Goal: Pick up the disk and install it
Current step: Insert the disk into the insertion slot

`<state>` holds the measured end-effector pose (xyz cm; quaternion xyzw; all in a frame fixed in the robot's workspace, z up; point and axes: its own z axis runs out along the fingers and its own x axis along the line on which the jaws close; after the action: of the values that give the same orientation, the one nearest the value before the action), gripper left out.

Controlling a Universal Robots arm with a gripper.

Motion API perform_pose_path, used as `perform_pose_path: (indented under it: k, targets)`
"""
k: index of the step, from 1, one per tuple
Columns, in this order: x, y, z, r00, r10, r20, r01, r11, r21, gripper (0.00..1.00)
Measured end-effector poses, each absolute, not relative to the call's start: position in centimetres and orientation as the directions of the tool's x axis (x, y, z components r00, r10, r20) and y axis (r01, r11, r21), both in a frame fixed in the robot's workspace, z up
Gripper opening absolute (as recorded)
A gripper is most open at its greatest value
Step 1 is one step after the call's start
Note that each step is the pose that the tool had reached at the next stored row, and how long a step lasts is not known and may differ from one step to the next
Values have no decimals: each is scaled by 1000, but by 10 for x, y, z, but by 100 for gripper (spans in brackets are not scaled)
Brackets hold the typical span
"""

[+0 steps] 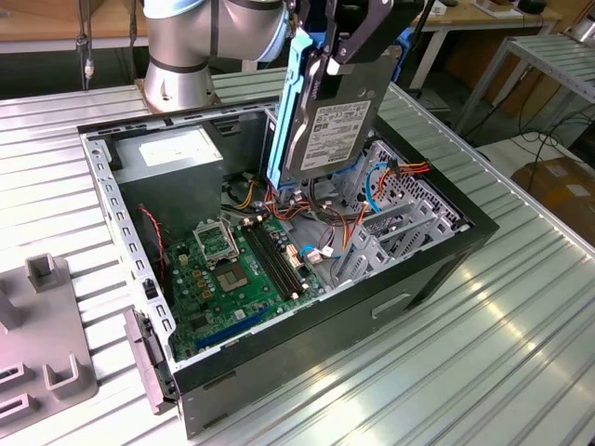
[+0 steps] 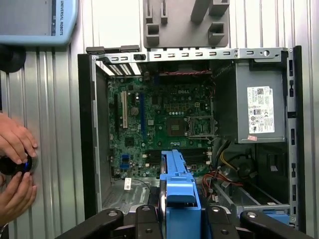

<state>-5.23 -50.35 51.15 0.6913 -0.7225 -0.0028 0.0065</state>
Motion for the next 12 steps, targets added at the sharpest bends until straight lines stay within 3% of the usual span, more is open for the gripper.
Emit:
perform_pose_path:
  k: [12]
  targets:
    - [-39, -518, 511, -43, -999, 6, -999, 44, 13, 37]
